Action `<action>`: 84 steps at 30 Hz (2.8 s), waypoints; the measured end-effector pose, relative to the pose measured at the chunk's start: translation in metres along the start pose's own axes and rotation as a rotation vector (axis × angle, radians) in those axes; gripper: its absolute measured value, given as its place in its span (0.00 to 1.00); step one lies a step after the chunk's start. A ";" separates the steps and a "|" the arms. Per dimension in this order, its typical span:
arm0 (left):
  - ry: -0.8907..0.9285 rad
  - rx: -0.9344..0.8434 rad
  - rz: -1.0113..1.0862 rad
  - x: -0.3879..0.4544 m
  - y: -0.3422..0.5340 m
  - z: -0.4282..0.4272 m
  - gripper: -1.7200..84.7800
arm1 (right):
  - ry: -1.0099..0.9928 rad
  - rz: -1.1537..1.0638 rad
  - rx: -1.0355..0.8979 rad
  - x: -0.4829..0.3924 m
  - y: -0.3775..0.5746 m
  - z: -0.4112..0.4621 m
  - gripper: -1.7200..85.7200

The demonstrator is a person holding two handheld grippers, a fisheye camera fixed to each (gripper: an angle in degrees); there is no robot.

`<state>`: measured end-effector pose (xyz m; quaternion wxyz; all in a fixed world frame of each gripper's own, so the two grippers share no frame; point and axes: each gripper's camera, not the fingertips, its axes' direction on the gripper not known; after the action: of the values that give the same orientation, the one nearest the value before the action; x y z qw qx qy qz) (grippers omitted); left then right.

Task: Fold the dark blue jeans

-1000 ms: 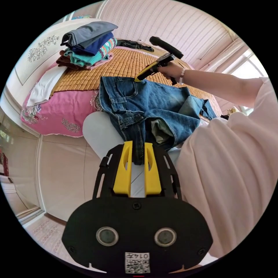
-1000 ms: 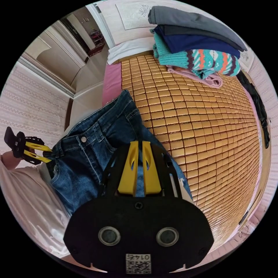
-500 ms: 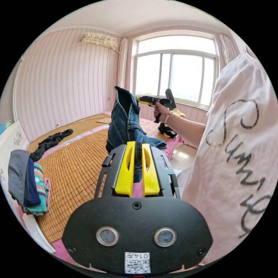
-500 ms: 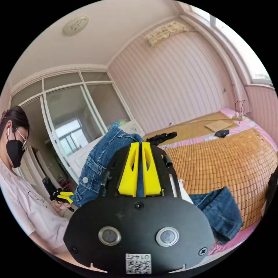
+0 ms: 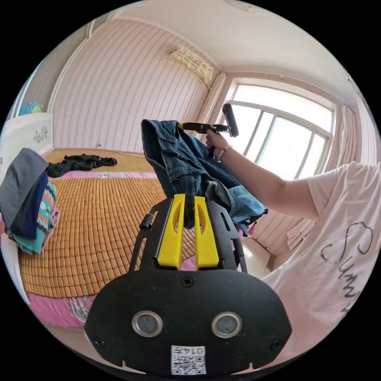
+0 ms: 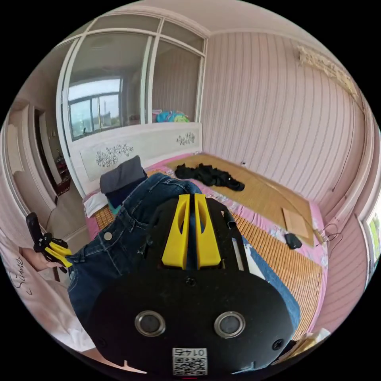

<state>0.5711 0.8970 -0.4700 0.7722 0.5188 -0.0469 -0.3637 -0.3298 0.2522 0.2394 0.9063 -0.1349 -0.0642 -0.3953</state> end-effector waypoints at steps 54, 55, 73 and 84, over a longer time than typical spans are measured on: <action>-0.115 -0.458 0.291 0.006 0.123 0.251 0.12 | 0.254 1.004 -0.115 0.134 0.387 -0.338 0.17; -0.107 -0.465 0.293 0.009 0.126 0.261 0.12 | 0.258 0.965 -0.108 0.138 0.375 -0.344 0.17; -0.362 -0.610 0.205 -0.101 0.031 0.453 0.14 | 0.259 0.694 -0.360 0.227 0.210 -0.210 0.14; -0.141 -0.637 0.018 -0.187 0.033 0.505 0.07 | 0.282 0.388 -0.121 0.239 0.096 -0.296 0.02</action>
<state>0.2238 0.6304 -0.1548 0.8938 0.2244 0.0113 -0.3881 -0.0945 0.0599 -0.0089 0.9556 -0.1423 0.1136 -0.2318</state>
